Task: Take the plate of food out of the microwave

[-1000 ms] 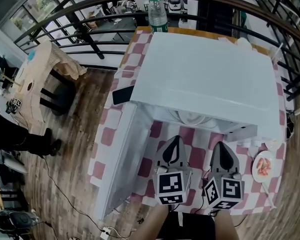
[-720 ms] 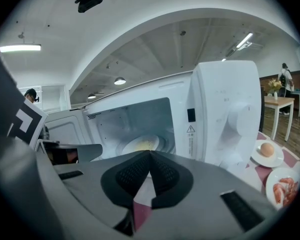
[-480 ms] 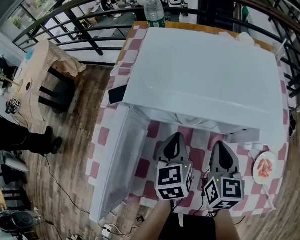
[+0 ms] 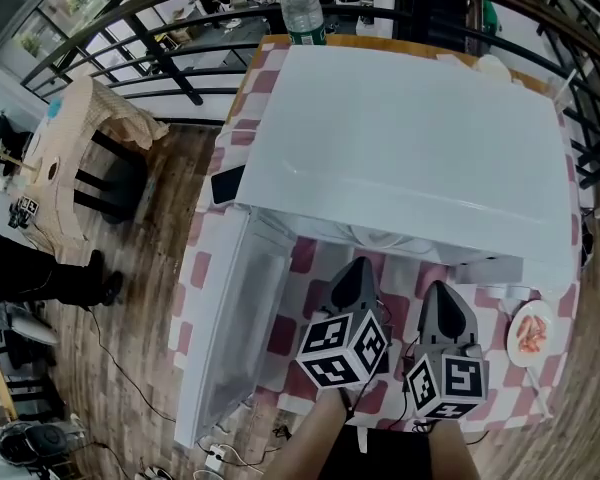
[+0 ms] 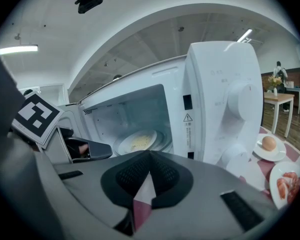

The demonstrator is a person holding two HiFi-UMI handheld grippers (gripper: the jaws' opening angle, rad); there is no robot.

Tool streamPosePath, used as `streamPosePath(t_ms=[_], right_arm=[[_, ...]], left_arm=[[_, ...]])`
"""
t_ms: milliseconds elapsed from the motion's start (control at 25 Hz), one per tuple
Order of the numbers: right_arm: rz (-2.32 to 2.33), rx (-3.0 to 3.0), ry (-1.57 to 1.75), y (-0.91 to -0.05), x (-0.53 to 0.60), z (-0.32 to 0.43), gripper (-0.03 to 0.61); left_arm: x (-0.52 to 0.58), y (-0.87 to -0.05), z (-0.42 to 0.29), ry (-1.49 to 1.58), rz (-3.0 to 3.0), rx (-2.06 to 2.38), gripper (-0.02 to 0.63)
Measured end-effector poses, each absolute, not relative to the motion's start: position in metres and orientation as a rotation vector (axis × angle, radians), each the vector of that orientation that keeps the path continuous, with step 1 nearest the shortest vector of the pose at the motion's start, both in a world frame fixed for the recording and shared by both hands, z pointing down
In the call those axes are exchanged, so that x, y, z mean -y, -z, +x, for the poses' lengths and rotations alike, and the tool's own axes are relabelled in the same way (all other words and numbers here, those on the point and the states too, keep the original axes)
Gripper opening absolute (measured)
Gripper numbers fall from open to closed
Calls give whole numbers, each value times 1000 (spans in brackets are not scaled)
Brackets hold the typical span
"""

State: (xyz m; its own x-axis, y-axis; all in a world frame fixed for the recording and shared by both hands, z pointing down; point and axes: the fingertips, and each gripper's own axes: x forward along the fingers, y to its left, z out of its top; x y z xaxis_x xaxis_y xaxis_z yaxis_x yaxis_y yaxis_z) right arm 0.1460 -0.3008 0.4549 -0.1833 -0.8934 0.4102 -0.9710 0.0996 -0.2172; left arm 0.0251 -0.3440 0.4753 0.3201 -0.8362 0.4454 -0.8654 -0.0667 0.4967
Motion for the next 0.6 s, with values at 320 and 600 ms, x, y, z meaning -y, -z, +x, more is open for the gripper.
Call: streamPosePath(t_ms=[320, 600], right_arm=[[1873, 2185, -672, -460, 301, 149, -5], [1857, 2197, -674, -463, 303, 145, -5]], left_arm=[[352, -480, 35, 85, 1816, 1406, 41], [352, -492, 37, 197, 1694, 1335, 42]])
